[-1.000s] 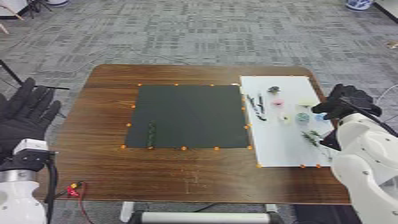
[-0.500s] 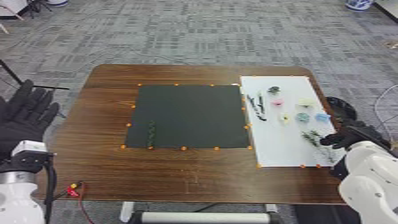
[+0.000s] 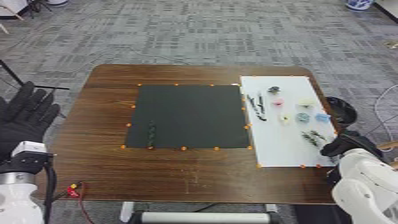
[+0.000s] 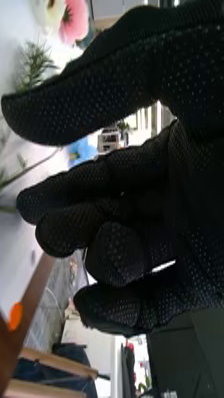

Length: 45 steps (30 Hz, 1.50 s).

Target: Arrange flowers

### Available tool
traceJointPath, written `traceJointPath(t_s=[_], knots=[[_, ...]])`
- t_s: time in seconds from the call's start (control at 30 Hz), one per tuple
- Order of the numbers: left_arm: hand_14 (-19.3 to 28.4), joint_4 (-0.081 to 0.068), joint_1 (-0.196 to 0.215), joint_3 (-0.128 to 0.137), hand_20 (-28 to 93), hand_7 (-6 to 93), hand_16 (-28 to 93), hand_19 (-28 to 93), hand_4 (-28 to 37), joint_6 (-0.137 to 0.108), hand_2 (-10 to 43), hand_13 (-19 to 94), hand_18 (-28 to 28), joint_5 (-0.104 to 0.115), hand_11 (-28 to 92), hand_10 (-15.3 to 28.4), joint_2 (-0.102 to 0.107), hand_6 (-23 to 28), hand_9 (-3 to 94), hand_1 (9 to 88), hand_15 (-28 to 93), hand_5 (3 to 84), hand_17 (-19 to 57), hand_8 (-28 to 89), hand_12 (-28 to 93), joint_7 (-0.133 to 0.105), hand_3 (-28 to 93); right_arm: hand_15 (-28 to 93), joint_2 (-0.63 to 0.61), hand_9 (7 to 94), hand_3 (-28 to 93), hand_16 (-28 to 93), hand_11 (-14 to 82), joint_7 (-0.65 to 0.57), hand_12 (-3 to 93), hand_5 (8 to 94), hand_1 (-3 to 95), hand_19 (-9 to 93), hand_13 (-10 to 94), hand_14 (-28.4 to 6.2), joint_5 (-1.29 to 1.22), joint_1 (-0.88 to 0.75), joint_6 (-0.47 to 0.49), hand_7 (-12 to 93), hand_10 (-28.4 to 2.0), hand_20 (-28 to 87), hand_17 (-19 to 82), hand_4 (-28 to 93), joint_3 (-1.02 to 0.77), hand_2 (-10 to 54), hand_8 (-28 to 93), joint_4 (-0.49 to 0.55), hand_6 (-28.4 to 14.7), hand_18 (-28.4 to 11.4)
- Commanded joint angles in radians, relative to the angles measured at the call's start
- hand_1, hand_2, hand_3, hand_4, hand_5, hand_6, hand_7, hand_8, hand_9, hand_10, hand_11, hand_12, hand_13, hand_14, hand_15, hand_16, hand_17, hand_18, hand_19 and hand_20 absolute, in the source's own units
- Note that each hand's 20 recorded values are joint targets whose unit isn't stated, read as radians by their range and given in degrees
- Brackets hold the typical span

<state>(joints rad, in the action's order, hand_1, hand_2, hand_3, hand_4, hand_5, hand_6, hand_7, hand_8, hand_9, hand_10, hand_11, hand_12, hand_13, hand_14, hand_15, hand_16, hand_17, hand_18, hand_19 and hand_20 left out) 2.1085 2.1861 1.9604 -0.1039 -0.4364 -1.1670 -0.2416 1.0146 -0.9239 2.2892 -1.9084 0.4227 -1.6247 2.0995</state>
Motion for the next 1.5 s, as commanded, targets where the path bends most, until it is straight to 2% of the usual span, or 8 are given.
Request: traceJointPath(t_s=[0.03, 0.27, 0.67, 0.9, 0.97, 1.17, 1.4, 1.5], knots=[[15.6, 0.0, 0.015, -0.001, 7, 8.0, -4, 35, -28.3, 0.004, 16.2, 21, 13.9, 0.006, 17, 16.6, -0.013, 8.8, 30.2, 24.0, 19, 37.9, -10.7, -8, 7, 0.01, 65, 78, 0.02, 61.6, 69, 49, 53.3, -0.011, 42.0, 68.7, 45.4, 84, 62, -15.7, -0.022, -0.006, -0.054, 19, -17.9, 39, 35, -28, 0.004, -9.5, -9, -0.028, -4.9, -25.5], [15.8, -0.001, 0.014, 0.0, 7, 7.9, -4, 35, -28.3, 0.007, 16.1, 21, 13.9, 0.008, 17, 16.6, -0.015, 8.8, 30.1, 23.9, 19, 37.9, -10.7, -8, 7, 0.013, 65, 77, 0.018, 67.8, 63, 48, 47.1, 0.003, 57.3, 73.2, 57.2, 85, 66, -14.2, 0.004, -0.015, -0.139, 34, -14.9, 39, 37, -24, 0.012, -9.5, 17, -0.034, -3.4, -25.3], [16.0, 0.007, 0.03, 0.008, 7, 7.9, -4, 35, -28.3, 0.012, 16.1, 21, 14.0, 0.008, 17, 16.6, -0.022, 8.8, 30.1, 23.9, 19, 37.9, -10.9, -8, 7, 0.016, 65, 78, -0.009, 69.7, 68, 48, 45.3, 0.01, 60.6, 71.8, 54.3, 86, 68, -13.9, -0.013, 0.0, -0.285, 39, -14.3, 39, 39, -20, 0.005, -9.5, 21, 0.073, -2.2, -25.5], [16.0, 0.013, 0.043, 0.013, 7, 7.9, -4, 35, -28.3, 0.007, 16.1, 21, 14.0, 0.005, 16, 16.6, -0.02, 8.8, 30.1, 23.7, 19, 37.9, -10.9, -8, 7, 0.019, 65, 78, -0.015, 70.1, 71, 46, 45.2, 0.057, 60.9, 69.8, 50.1, 88, 69, -13.6, -0.035, 0.137, -0.37, 46, -14.2, 38, 40, -11, 0.13, -9.5, 21, 0.103, -2.5, -25.6], [15.9, 0.014, 0.043, 0.013, 7, 7.9, -4, 35, -28.3, -0.001, 16.0, 21, 14.0, 0.006, 16, 16.6, -0.023, 8.8, 30.1, 23.8, 19, 37.8, -10.9, -8, 7, 0.018, 65, 78, -0.01, 70.3, 71, 46, 45.4, 0.076, 60.8, 69.6, 49.4, 88, 69, -13.5, -0.051, 0.21, -0.363, 47, -14.1, 38, 40, -10, 0.195, -9.5, 21, 0.089, -2.5, -25.5], [15.9, 0.015, 0.04, 0.011, 7, 7.8, -4, 35, -28.3, 0.014, 16.0, 21, 14.1, 0.0, 16, 16.6, -0.017, 8.8, 30.1, 23.8, 19, 37.8, -10.9, -8, 7, 0.031, 65, 78, 0.06, 69.6, 72, 46, 46.6, 0.098, 61.6, 67.8, 47.4, 89, 69, -13.3, -0.129, 0.394, -0.281, 51, -13.8, 37, 41, -8, 0.377, -9.0, 22, 0.053, -2.7, -25.6], [15.9, 0.002, 0.011, -0.011, 7, 7.9, -4, 35, -28.3, -0.003, 15.9, 21, 14.1, -0.002, 16, 16.6, 0.004, 8.8, 30.1, 24.3, 19, 37.8, -10.9, -8, 7, 0.048, 65, 78, 0.151, 69.0, 71, 45, 47.6, 0.092, 60.2, 65.3, 46.8, 90, 69, -13.0, -0.152, 0.519, -0.205, 55, -13.9, 35, 41, -9, 0.545, -6.8, 21, -0.049, -3.6, -25.5], [15.9, -0.007, -0.004, -0.03, 7, 8.1, -3, 35, -28.3, 0.014, 15.7, 21, 14.2, 0.002, 17, 16.5, 0.015, 8.8, 30.1, 25.6, 19, 37.9, -11.0, -8, 7, 0.055, 66, 77, 0.179, 68.4, 70, 45, 47.6, 0.099, 60.1, 64.1, 48.6, 90, 69, -13.0, -0.158, 0.521, -0.181, 57, -13.7, 35, 41, -12, 0.583, -6.3, 21, -0.074, -4.1, -25.5]])
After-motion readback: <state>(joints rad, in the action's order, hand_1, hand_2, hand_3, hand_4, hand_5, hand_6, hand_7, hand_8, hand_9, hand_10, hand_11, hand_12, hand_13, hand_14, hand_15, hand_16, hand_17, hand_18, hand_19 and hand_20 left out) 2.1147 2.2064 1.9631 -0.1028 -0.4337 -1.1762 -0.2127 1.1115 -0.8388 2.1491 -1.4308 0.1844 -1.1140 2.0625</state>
